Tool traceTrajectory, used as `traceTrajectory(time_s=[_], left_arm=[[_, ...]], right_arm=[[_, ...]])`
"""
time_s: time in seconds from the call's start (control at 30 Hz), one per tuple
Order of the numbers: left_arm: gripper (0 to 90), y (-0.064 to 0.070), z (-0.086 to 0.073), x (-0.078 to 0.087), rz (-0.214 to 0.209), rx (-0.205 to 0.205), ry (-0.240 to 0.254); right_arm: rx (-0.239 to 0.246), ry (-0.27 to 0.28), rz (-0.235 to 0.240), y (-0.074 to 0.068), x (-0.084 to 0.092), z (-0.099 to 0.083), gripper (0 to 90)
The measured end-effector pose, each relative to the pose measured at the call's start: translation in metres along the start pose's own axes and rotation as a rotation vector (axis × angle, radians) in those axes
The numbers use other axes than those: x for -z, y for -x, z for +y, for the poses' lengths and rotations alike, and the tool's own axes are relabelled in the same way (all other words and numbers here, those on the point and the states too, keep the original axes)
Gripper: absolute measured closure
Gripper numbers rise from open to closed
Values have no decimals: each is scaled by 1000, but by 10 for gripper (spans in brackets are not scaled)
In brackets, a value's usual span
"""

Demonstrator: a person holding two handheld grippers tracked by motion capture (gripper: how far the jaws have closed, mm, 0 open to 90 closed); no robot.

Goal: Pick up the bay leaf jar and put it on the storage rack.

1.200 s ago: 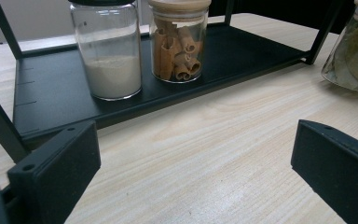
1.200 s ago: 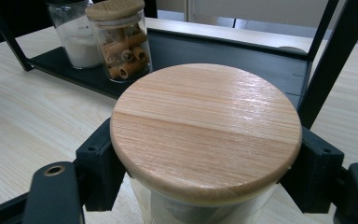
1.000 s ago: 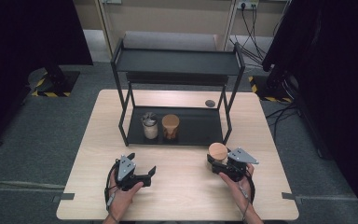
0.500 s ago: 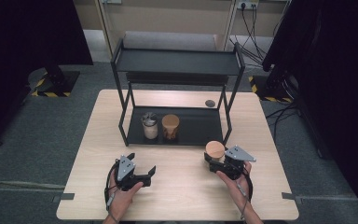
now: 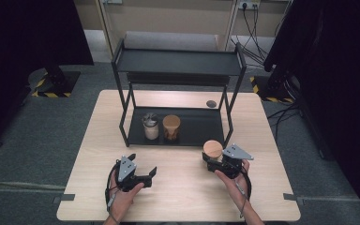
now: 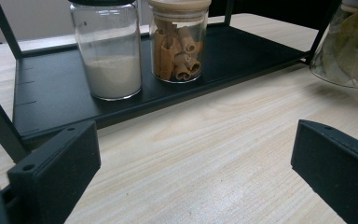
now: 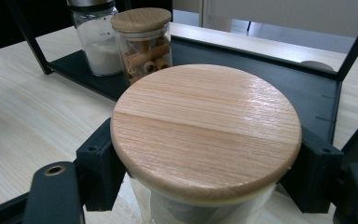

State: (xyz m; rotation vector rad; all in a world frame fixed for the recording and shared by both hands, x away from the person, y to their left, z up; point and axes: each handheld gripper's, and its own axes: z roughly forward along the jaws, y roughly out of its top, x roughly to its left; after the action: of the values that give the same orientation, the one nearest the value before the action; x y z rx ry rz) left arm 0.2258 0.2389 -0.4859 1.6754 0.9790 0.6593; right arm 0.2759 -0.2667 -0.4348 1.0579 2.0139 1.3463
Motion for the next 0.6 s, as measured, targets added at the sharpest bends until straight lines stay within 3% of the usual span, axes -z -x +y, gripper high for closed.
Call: traceTrajectory(time_s=[0.6], left_arm=[[9, 0, 0, 0, -1, 0, -1]], right_arm=[[22, 12, 26, -4, -7, 10, 262]])
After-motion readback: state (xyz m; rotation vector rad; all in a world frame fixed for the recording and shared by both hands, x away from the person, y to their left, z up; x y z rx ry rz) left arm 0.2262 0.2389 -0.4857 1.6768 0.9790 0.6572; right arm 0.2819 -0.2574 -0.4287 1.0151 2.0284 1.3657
